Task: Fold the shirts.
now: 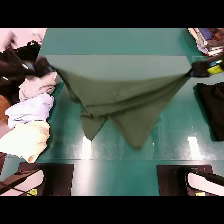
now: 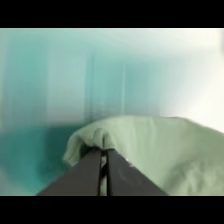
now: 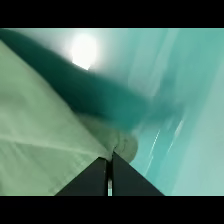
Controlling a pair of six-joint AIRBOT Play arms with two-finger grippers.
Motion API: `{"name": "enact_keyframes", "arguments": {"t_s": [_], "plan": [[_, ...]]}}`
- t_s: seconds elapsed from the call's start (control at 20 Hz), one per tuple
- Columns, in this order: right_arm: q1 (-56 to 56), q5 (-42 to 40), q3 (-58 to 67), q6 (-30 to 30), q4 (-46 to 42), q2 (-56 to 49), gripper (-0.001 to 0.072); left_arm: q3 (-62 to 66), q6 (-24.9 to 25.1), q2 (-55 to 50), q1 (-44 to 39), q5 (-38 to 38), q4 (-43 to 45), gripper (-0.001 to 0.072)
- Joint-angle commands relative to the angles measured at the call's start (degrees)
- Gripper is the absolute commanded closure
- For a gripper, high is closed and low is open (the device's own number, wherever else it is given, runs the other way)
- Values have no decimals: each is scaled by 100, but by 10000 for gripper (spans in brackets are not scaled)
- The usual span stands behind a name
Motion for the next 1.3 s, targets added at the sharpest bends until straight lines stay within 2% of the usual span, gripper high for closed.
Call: {"name": "enact_keyframes", "arguments": {"t_s": [0.0,0.35,0.55,0.7,0.95,1.1,1.25], "plan": [[-243,-494,566,-52,-4,809,697,1357,459,855,7,-111,15,683],[-748,-577,2562,-50,-7,1585,697,3681,446,1655,4,-817,9,682],[-1176,-721,2481,-50,-7,2116,698,4750,245,1670,4,-986,-39,683],[-1655,-776,2240,-50,0,2284,699,4887,238,1668,4,-1025,-48,682],[-1554,-52,2861,-50,175,1038,699,3261,103,1491,4,-1696,107,683],[-964,-13,1912,-50,149,256,699,1626,162,1178,4,-1952,129,683],[-525,-63,1045,-52,125,-780,699,-131,476,680,4,-1537,184,682]]}}
